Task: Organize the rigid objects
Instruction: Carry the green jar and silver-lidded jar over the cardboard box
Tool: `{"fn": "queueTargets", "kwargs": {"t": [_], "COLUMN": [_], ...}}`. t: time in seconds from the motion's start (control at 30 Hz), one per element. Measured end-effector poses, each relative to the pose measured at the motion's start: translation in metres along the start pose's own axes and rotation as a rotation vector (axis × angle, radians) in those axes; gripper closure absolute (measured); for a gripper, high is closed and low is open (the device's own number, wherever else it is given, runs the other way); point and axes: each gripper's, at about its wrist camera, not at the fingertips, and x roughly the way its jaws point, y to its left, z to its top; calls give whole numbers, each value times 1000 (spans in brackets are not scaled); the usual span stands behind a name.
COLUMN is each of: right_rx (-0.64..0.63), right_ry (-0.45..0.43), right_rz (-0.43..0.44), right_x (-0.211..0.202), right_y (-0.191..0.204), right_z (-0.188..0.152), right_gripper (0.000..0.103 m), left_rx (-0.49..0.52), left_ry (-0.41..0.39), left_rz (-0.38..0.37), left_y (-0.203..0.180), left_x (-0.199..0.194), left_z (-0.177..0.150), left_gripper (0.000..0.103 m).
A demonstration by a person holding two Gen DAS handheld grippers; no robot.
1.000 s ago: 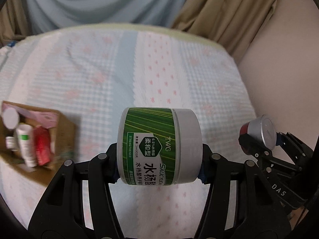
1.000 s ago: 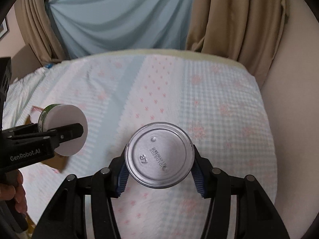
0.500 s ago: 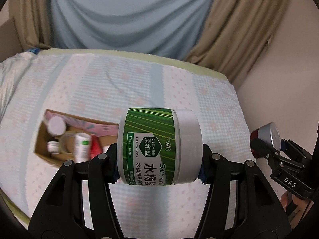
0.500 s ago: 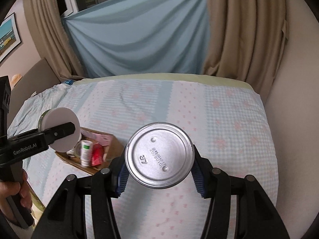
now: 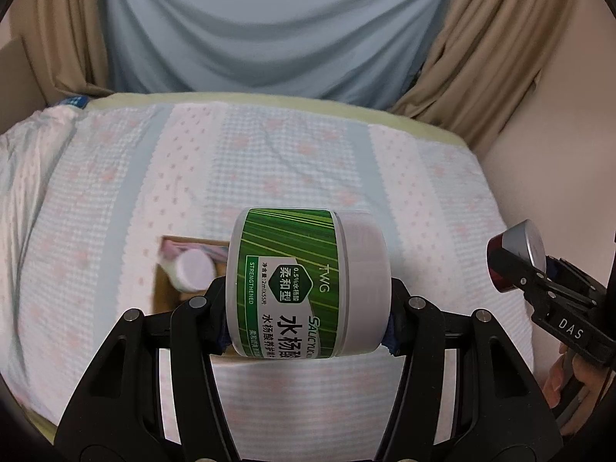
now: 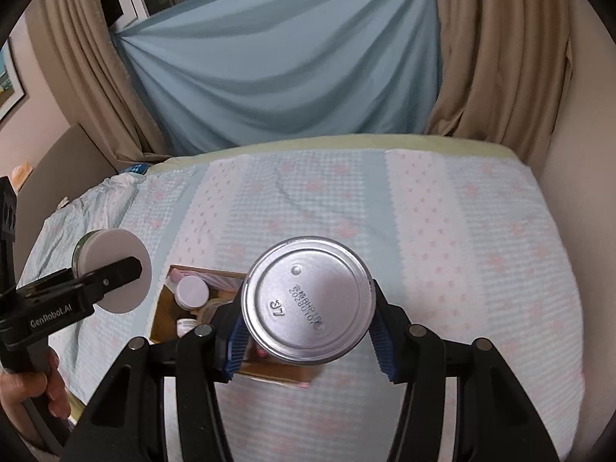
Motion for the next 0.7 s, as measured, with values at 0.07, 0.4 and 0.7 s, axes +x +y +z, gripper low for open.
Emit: {"fn": "queueTargets", "kwargs": {"t": [0.07, 0.4, 0.7], "right_rx": [11, 18, 24], "right_ry": [22, 176, 287], "right_rz": [2, 9, -19], "right_x": [19, 121, 220], "right_y": [18, 56, 50], "right_z": [-1, -15, -31], "right_gripper": [53, 53, 53], "left_rx": [5, -55, -34], "left_ry": [25, 138, 233], "left_rz": [5, 15, 45], "left_y": [24, 98, 118], "left_x": [12, 91, 178], "left_z": [1, -9, -28], "left_gripper": [50, 50, 50]}}
